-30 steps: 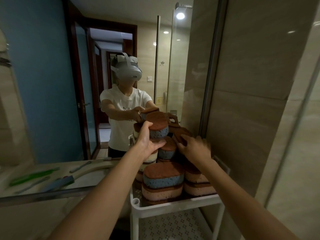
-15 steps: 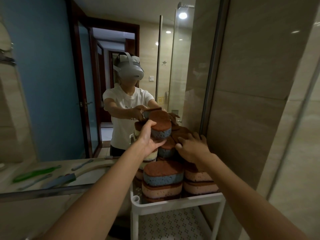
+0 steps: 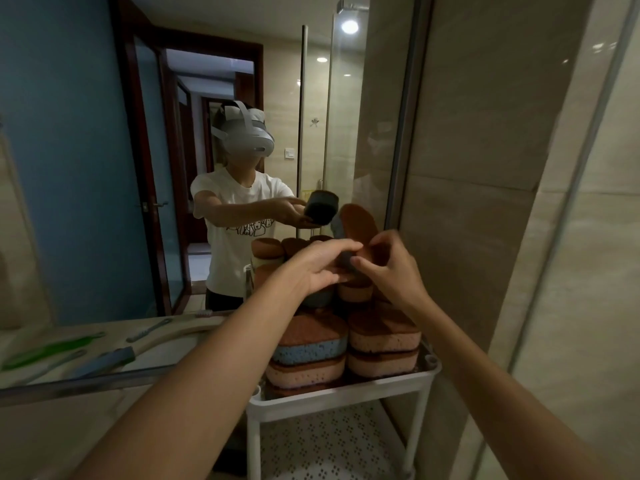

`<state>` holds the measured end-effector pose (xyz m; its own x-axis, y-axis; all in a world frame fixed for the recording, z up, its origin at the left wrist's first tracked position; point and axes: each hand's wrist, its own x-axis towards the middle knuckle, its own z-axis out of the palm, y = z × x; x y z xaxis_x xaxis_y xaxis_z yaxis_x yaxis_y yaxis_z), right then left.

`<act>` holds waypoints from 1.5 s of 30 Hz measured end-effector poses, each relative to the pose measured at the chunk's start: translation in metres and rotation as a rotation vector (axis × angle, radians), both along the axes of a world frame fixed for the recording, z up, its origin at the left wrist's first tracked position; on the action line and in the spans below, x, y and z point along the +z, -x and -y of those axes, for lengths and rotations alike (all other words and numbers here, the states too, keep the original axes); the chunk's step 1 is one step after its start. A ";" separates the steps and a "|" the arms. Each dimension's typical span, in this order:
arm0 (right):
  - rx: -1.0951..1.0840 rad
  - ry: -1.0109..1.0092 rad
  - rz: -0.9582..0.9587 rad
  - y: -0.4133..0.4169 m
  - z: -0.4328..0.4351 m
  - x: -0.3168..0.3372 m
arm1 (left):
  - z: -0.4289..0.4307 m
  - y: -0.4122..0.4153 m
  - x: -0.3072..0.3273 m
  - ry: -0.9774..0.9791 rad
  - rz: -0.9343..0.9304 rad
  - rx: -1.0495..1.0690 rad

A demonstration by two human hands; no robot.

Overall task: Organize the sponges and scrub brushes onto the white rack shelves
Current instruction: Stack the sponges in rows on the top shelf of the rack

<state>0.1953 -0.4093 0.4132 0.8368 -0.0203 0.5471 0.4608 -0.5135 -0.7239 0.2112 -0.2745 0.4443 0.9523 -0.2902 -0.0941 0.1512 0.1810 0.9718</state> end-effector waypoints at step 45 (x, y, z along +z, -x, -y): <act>-0.167 0.334 0.089 0.027 -0.040 -0.009 | -0.028 0.017 -0.009 -0.967 0.797 0.336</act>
